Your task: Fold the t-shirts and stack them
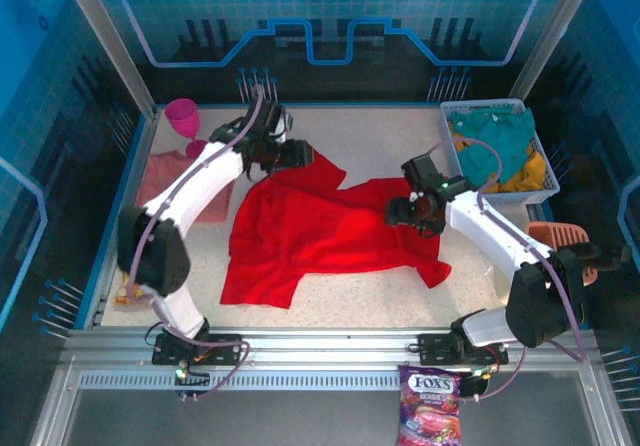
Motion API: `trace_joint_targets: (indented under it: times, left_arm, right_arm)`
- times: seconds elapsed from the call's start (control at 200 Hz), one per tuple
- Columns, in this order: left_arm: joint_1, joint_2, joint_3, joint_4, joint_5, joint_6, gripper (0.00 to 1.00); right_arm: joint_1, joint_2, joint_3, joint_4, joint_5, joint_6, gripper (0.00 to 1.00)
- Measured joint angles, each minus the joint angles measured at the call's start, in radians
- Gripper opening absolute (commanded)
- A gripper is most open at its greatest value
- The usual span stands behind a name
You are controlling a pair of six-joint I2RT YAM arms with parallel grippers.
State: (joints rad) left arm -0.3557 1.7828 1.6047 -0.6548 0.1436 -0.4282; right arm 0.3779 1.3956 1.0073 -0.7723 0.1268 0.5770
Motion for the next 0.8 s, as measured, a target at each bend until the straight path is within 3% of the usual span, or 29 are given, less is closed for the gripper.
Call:
trace_joint_targets:
  times: [0.365, 0.795]
  left_arm:
    - [0.019, 0.550, 0.445, 0.024, 0.094, 0.011, 0.51]
    - [0.016, 0.682, 0.557, -0.162, 0.101, -0.011, 0.50]
  right_arm:
    - [0.121, 0.070, -0.128, 0.064, -0.053, 0.041, 0.53]
    - [0.187, -0.020, -0.280, 0.044, -0.047, 0.138, 0.48]
